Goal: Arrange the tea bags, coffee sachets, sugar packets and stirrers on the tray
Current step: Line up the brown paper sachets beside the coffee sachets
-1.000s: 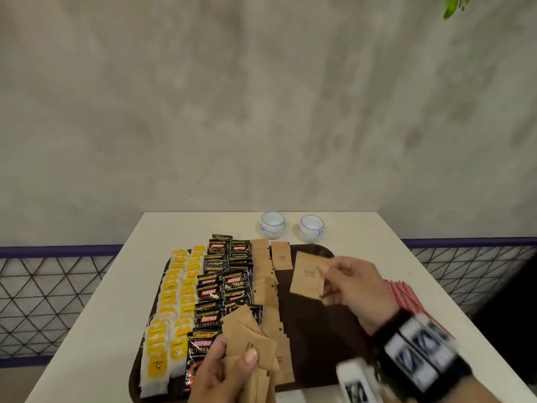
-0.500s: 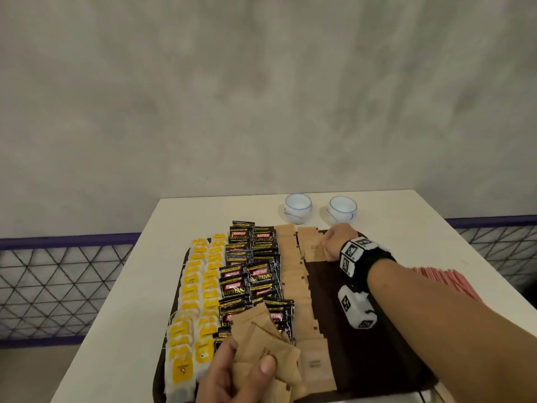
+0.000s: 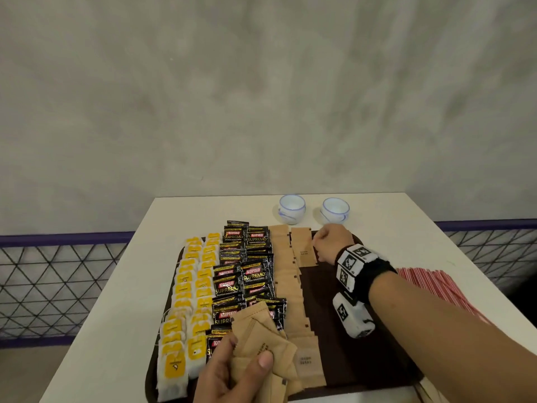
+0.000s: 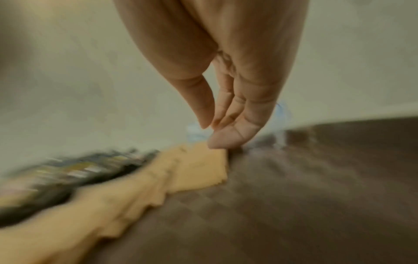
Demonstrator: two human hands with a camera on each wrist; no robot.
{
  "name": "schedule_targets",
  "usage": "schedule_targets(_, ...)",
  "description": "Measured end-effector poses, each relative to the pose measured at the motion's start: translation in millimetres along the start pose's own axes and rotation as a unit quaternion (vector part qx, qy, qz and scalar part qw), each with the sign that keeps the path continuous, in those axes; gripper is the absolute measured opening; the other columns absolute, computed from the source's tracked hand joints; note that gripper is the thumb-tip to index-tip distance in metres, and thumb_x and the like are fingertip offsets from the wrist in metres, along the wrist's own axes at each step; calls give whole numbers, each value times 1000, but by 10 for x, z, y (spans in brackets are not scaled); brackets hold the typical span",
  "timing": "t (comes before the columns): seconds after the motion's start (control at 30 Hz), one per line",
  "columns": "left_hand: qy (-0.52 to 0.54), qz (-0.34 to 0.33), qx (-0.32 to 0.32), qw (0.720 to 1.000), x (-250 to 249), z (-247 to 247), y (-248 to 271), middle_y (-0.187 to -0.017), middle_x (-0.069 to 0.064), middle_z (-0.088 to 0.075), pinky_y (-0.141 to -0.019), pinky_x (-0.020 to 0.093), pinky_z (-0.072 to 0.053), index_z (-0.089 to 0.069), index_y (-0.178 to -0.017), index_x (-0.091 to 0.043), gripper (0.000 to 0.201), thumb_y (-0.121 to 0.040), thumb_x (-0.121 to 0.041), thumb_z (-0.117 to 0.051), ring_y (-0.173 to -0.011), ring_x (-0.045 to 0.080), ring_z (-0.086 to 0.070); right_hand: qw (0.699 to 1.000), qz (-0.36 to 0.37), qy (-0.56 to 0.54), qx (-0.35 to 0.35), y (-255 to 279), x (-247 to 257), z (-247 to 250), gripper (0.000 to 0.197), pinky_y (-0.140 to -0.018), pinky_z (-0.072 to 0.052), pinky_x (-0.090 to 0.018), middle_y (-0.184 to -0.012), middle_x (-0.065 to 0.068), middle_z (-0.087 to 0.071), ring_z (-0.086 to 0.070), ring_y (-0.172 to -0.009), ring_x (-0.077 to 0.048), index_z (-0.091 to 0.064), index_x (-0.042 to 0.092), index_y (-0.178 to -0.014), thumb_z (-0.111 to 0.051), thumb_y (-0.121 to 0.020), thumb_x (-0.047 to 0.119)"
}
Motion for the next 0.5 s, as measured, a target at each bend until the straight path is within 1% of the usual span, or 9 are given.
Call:
schedule_targets(0.03, 5, 2, 4, 1000, -32, -22, -17, -78, 15, -74, -59, 27, -59, -69, -90, -8, 30, -64, -18, -81, -67, 25, -71, 998, 27, -51, 21, 169, 121, 18, 10, -81, -57, -42, -89, -11, -69, -68, -85, -28, -65, 11, -87, -58, -90, 17)
schedule_targets(0.07, -2, 5, -3, 1000, -43, -12, -30, -76, 15, -74, -54, 24, -57, -67, -91, -6, 23, -71, -9, -78, -63, 23, -71, 989, 59, -117, 73, 372, 250, -22, 9, -76, -58, -41, -85, -8, -67, -67, -79, -25, -62, 16, -84, -61, -90, 21)
schedule_targets(0.1, 0, 10, -6, 1000, -48, -23, -48, -73, 14, -74, -51, 23, -55, -66, -91, -4, 19, -74, -2, -74, -60, 21, -70, 966, 84, -190, 153, 652, 403, -90, 11, -68, -58, -37, -83, -6, -66, -65, -72, -21, -61, 18, -84, -64, -90, 27)
schedule_targets(0.17, -7, -6, 13, 1000, -85, -95, -68, -72, 14, -73, -50, 22, -54, -66, -90, -4, 20, -73, -6, -77, -59, 21, -70, 905, 122, -267, 307, 1271, 645, -227, 21, -61, -53, -29, -83, 1, -68, -63, -70, -15, -65, 23, -90, -67, -84, 43)
schedule_targets(0.2, -16, -18, 18, 1000, -92, -131, -65, -73, 15, -73, -52, 23, -54, -67, -90, -5, 27, -67, -13, -80, -61, 22, -70, 894, 152, -254, 337, 1524, 722, -235, 23, -65, -52, -26, -85, 5, -68, -63, -74, -12, -67, 27, -92, -68, -81, 47)
schedule_targets(0.3, -25, -29, 51, 998, -37, -261, -57, -81, 15, -74, -63, 31, -56, -72, -90, -16, 45, -49, -33, -81, -72, 29, -71, 905, 238, -185, 299, 1856, 768, -175, 6, -73, -49, -25, -80, 9, -66, -60, -76, -5, -70, 30, -87, -70, -81, 31)
schedule_targets(0.37, -25, -24, 68, 997, -7, -328, -28, -80, 13, -74, -62, 25, -54, -73, -88, -18, 46, -46, -35, -80, -71, 24, -71, 922, 256, -150, 248, 1841, 736, -89, 5, -74, -49, -28, -76, 9, -66, -59, -73, -3, -71, 29, -81, -72, -80, 23)
schedule_targets(0.43, -20, -22, 68, 997, -13, -357, -3, -75, 9, -74, -59, 20, -51, -74, -82, -18, 43, -43, -35, -80, -66, 18, -69, 928, 262, -143, 224, 1823, 737, 3, 8, -70, -45, -23, -69, 10, -64, -57, -67, 1, -71, 27, -75, -74, -79, 21)
schedule_targets(0.5, -33, -22, 67, 997, -23, -370, 8, -74, 8, -73, -62, 22, -51, -74, -79, -21, 40, -43, -37, -80, -65, 17, -67, 927, 252, -164, 224, 1802, 721, 69, 10, -64, -42, -20, -64, 10, -63, -54, -59, 1, -71, 24, -73, -75, -79, 18)
Point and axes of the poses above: each hand's wrist, its own y-axis away from the middle knuckle, its own z-axis out of the back of the hand, x = y × z, the point moved 10 cm from there along -y, towards the middle knuckle
